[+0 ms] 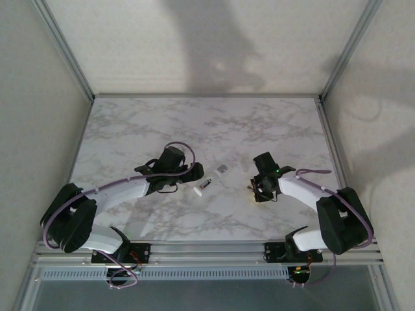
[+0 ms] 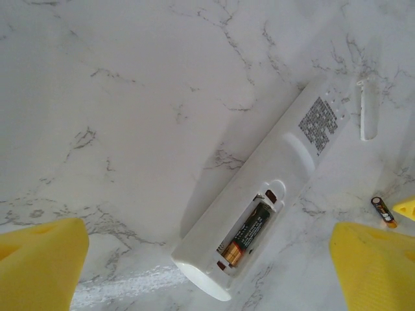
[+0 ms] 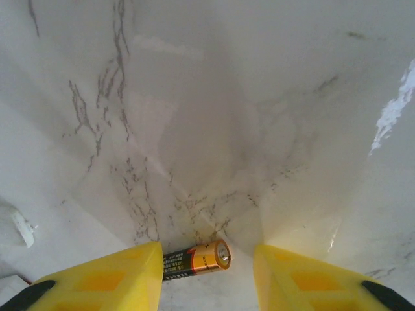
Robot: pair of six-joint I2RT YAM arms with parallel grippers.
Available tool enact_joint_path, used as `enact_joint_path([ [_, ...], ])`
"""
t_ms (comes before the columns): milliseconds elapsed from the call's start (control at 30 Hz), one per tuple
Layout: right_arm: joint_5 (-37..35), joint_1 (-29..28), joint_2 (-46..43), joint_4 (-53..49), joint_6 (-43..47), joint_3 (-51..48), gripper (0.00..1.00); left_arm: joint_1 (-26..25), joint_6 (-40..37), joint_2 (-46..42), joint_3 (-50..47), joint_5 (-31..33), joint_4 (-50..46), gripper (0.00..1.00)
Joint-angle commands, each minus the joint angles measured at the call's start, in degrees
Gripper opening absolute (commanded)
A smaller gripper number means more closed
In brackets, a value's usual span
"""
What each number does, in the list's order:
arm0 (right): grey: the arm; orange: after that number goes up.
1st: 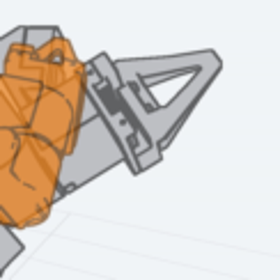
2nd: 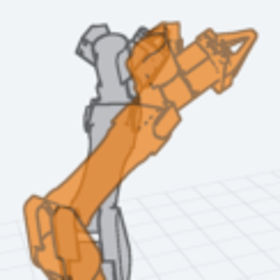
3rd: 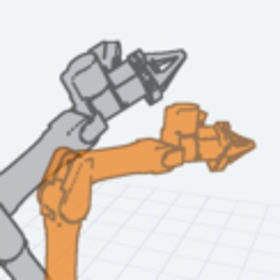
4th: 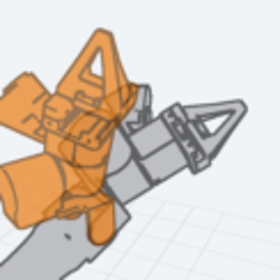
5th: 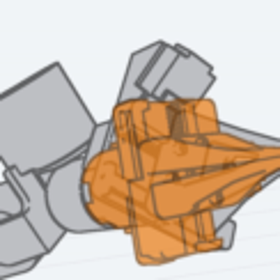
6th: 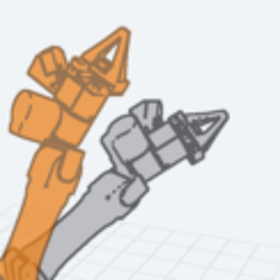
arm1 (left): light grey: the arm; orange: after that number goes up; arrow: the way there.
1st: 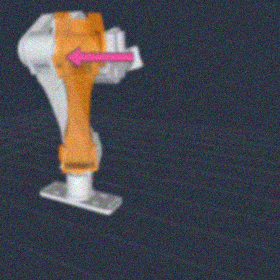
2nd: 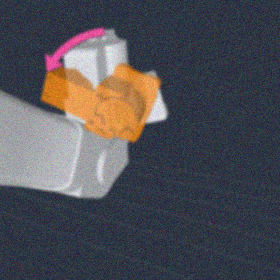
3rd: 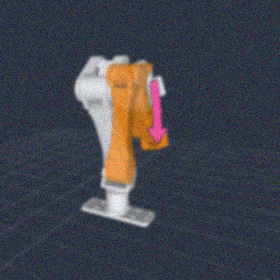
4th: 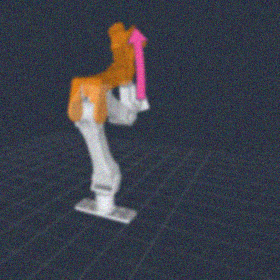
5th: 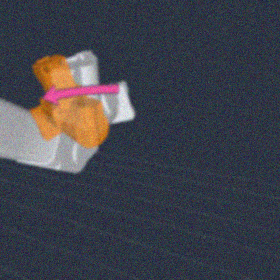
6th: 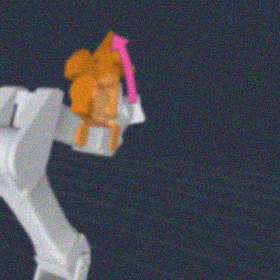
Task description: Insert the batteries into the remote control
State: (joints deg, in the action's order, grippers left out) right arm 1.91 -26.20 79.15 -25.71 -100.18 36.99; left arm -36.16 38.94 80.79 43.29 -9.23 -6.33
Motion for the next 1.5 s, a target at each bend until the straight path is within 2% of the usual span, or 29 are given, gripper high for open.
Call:
enact_joint_path([
  [0,-0.11,0.92,2.56,0.68,-0.85,1.48,0.42,0.65,-1.06,-1.52,-0.46,0.09,-1.34,0.96],
  [300,2.11,1.8,6.75,2.55,1.11,3.07,0.39,1.0,-0.97,-1.67,-0.81,0.17,-1.52,0.96],
  [500,3.26,2.4,8.29,1.86,3.04,4.34,0.25,1.09,-0.8,-1.81,-1.14,0.23,-1.48,0.96],
  [733,4.16,2.41,8.18,-2.64,6.28,8.27,0.37,1.18,-0.67,-1.7,-1.49,0.18,-1.09,0.96],
  [967,3.22,0.78,3.29,-8.11,6.39,9.85,0.47,1.37,-0.69,-1.74,-1.77,0.2,-0.8,0.96],
  [1300,2.45,-6.97,0.0,-6.07,-3.2,6.58,0.54,1.53,-0.88,-0.95,-1.93,-0.57,-0.23,0.96],
  [1367,2.37,-8.23,0.23,-4.2,-5.57,5.2,0.59,1.53,-0.88,-0.9,-1.96,-0.65,-0.27,0.96],
  [1467,1.88,-8.66,0.5,-1.65,-7.65,3.09,0.58,1.53,-0.97,-1.1,-2.15,-0.6,-0.43,0.96],
])
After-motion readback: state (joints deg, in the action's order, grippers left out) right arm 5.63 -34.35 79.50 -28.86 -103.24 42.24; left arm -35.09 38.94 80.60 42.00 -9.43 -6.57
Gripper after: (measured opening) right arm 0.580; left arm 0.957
